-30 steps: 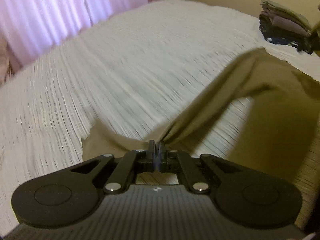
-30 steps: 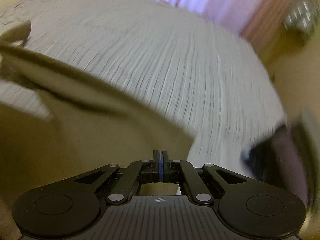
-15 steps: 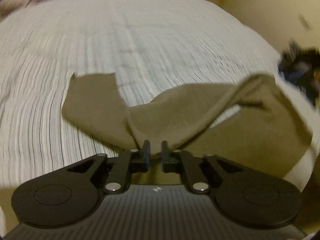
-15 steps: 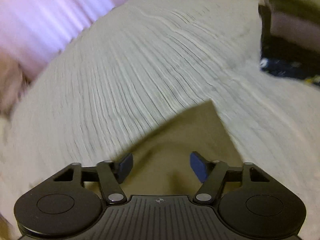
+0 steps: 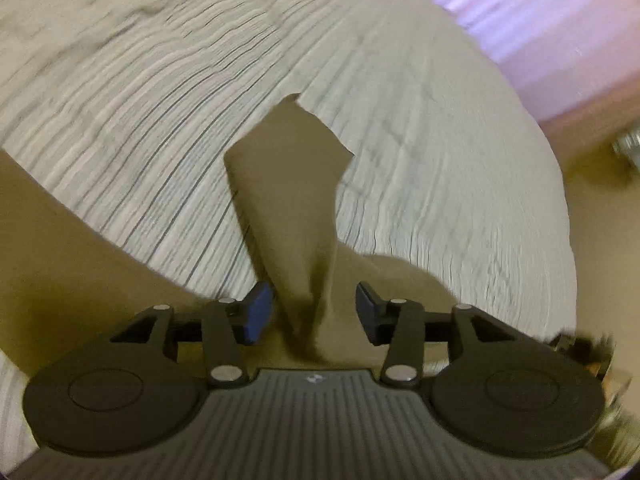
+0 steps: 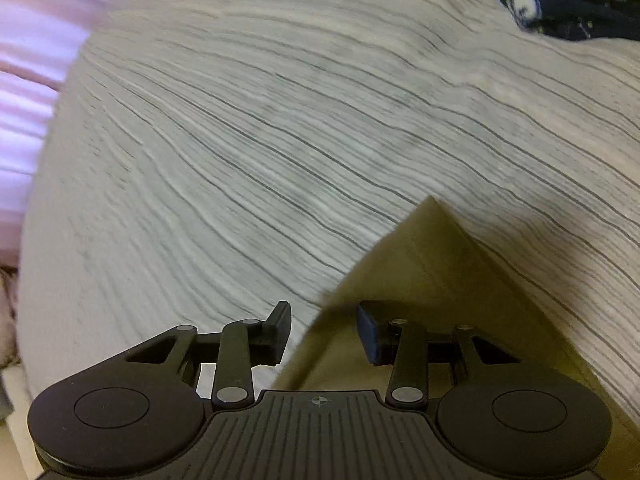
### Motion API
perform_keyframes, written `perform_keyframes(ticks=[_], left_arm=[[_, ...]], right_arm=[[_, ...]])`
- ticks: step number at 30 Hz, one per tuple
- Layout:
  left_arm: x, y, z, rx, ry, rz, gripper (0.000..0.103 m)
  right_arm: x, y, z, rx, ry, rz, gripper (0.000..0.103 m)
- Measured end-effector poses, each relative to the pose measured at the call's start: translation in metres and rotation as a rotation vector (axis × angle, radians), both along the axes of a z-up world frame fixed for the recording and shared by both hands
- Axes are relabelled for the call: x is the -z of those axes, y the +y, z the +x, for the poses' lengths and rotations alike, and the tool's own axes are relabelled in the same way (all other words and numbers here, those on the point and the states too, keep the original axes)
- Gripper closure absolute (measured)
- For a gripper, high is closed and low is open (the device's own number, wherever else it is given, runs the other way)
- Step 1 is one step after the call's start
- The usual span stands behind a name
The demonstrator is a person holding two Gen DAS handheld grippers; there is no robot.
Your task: Fold clothes
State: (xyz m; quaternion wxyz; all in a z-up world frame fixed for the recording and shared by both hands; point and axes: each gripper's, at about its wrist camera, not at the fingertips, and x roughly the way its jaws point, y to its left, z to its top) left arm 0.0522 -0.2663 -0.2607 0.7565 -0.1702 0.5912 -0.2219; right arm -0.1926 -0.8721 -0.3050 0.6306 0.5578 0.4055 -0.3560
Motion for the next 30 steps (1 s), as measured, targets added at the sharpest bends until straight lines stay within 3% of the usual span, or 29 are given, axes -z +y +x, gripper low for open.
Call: perform_keyframes(ticks=[2,5,8,9,10,12,14,18,21,23,25,30], left_arm=[[0.001,-0.012,0.01,-0.005,0.012,0.008,0.055],[0.005,-0.04,0.018,0.06,0.003,0.099,0.052],[0.015,-0.07,0.017,0.178,-0.028,0.257,0.051],[0.018,-0.079,0.015,0.221,-0.048,0.311,0.054],[0.022,-0.086,0.012,0.266,-0.079,0.385,0.068],[0.027,-0.093,0.006,0.318,-0.142,0.507,0.1],[0.022,-0.076,0.004,0.248,-0.169,0.431,0.101],[-0.019,-0.013,-0.003,0.015,-0.3,0.153,0.102],[-0.043,0.037,-0.028,-0.081,-0.368,0.044,0.102],[-0.048,0.067,-0.047,-0.124,-0.375,0.002,0.102],[-0.031,0.086,-0.063,-0.144,-0.304,0.025,0.102],[0.04,0.115,-0.088,-0.21,-0.131,0.103,0.103]], right_arm=[[0.004,-0.003,-0.003,0.007,-0.005,0.014,0.062],[0.009,-0.006,-0.007,0.004,-0.015,0.029,0.062],[0.011,-0.008,-0.011,-0.016,-0.031,0.03,0.062],[0.011,-0.009,-0.013,-0.024,-0.038,0.026,0.069],[0.01,-0.009,-0.016,-0.036,-0.046,0.017,0.101],[0.004,-0.004,-0.027,-0.045,-0.082,-0.002,0.103],[-0.01,0.002,-0.045,-0.028,-0.155,-0.039,0.103],[-0.06,0.022,-0.098,-0.014,-0.363,-0.158,0.103],[-0.095,0.053,-0.156,-0.001,-0.534,-0.205,0.103],[-0.106,0.08,-0.193,0.02,-0.588,-0.215,0.103],[-0.099,0.108,-0.229,0.073,-0.576,-0.191,0.103],[-0.038,0.159,-0.287,0.222,-0.374,-0.057,0.103]])
